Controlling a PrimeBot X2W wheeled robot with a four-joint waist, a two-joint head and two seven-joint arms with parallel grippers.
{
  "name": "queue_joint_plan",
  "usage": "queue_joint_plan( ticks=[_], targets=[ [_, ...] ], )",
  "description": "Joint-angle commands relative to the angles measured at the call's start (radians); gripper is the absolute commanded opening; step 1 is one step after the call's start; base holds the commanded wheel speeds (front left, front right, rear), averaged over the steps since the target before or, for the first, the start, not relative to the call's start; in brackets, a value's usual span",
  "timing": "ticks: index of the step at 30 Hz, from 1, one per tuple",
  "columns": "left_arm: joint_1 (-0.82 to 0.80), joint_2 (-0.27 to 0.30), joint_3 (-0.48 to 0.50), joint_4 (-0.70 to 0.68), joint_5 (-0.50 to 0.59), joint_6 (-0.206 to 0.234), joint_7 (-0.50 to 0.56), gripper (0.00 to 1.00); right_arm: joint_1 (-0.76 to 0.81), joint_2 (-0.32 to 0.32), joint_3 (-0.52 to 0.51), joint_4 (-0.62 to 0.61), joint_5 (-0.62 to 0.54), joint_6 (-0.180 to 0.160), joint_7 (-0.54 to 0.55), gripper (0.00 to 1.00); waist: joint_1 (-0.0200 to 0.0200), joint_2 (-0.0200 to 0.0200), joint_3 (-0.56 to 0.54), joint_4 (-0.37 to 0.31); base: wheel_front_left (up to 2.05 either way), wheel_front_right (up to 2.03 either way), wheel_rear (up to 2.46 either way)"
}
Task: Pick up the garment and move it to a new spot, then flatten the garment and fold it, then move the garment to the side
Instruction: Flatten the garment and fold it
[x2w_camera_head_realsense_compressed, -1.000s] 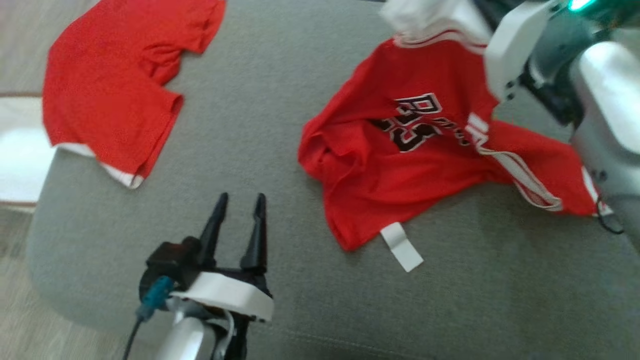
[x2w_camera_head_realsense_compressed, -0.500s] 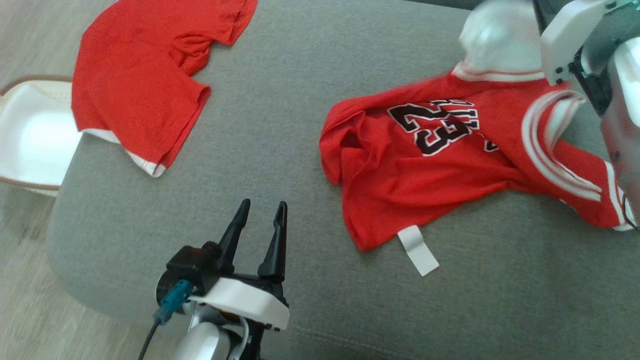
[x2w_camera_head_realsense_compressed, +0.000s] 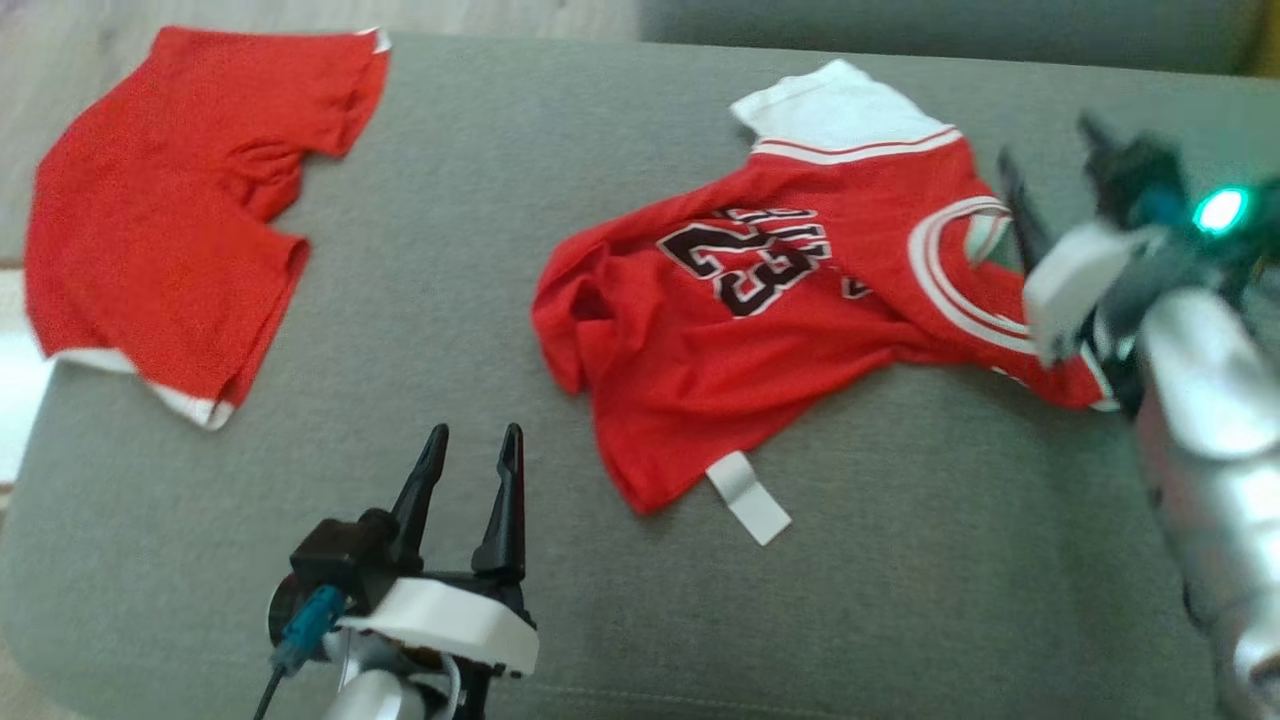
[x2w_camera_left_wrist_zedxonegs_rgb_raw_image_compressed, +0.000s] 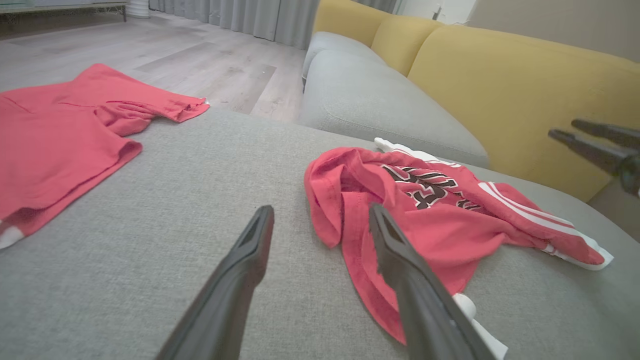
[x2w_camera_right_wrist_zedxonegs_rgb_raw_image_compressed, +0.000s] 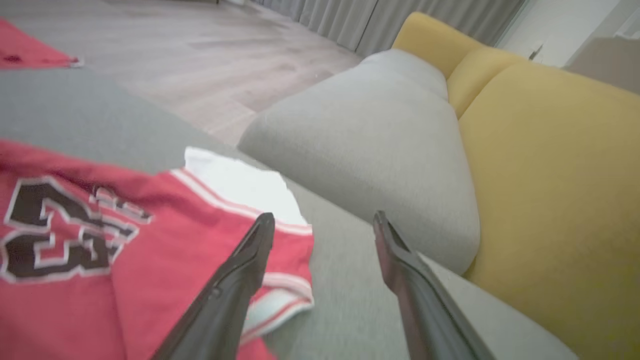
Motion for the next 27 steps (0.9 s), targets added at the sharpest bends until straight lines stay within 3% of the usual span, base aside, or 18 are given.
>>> queue_joint_plan(
  ticks=[1,15,22,27],
  targets=[
    [-0.016,0.0,0.043,-0.038,0.01,-0.002,-0.012,1.0,0.03,0.014,0.012,-0.057,-0.014,-0.001,0.004,1.0,0.0,0.0,-0.013,-0.039,0.0,0.0,0.0],
    [-0.031,0.0,0.054,-0.047,0.016,-0.007,-0.012,1.0,0.4,0.027,0.013,-0.409,-0.035,-0.001,0.137,1.0,0.0,0.0,0.026,-0.11,0.0,0.0,0.0],
    [-0.042,0.0,0.054,-0.044,0.016,-0.011,-0.012,1.0,0.464,0.021,-0.013,-0.548,-0.039,-0.001,0.231,1.0,0.0,0.0,0.047,-0.114,0.0,0.0,0.0],
    [-0.051,0.0,0.054,-0.042,0.019,-0.014,-0.012,1.0,0.48,0.024,-0.064,-0.58,-0.049,-0.001,0.308,1.0,0.0,0.0,0.058,-0.108,0.0,0.0,0.0]
  ],
)
